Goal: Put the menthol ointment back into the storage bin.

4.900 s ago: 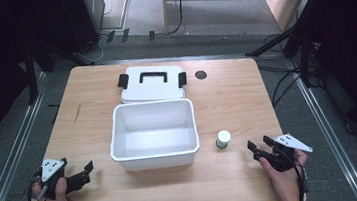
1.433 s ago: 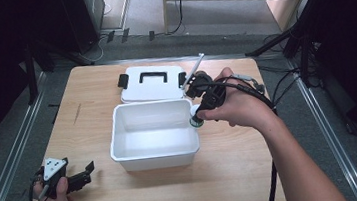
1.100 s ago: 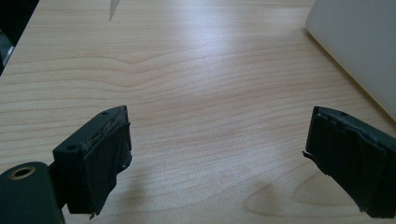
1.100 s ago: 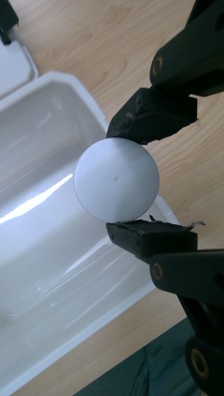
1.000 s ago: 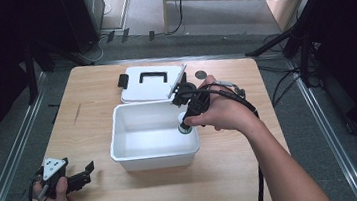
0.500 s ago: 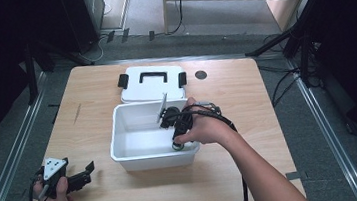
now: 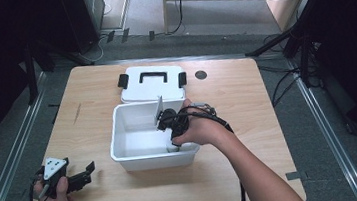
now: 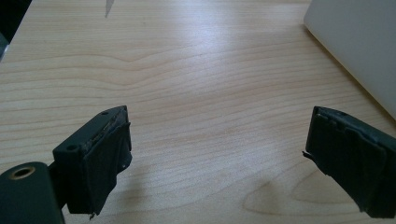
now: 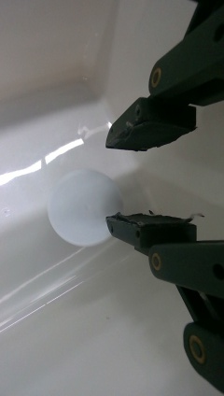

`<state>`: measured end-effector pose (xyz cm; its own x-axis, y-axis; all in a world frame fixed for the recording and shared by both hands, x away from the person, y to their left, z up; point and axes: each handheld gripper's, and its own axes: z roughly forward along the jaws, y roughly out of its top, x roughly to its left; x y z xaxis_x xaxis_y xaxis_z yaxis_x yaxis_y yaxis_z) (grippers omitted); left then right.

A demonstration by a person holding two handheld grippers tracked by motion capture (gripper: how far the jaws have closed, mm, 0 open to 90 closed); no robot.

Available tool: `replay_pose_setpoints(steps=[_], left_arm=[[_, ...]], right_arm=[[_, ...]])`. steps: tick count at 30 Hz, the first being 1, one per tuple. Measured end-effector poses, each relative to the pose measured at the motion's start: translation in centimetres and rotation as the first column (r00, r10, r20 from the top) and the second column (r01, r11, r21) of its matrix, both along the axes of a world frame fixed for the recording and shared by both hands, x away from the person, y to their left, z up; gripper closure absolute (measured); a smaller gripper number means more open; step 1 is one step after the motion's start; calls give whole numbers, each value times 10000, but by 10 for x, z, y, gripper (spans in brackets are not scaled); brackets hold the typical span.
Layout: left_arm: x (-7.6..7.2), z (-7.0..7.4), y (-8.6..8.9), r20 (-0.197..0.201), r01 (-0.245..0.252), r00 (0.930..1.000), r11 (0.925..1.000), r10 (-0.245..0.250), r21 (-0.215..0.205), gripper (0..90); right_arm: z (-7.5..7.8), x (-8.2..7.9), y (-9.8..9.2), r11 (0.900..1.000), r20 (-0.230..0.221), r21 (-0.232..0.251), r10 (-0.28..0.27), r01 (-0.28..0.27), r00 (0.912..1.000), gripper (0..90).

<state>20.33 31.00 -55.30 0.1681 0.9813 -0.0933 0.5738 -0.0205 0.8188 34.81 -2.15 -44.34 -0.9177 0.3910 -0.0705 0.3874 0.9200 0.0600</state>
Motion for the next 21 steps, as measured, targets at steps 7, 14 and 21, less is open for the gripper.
replay_pose_setpoints(steps=[7, 14, 21], left_arm=[[0, 0, 0, -5, 3, 10000, 10000, -3, 3, 75], [0, 0, 0, 18, -5, 10000, 10000, 5, 4, 75], [1, 0, 0, 12, -22, 10000, 10000, 22, 37, 75]], right_arm=[[4, -2, -4, 9990, -16, 445, 88, -87, 10000, 508], [43, -8, -28, 9834, 422, 1788, -390, 308, 9983, 456], [70, -14, -61, 9568, 779, 2760, -1171, 914, 9901, 401]])
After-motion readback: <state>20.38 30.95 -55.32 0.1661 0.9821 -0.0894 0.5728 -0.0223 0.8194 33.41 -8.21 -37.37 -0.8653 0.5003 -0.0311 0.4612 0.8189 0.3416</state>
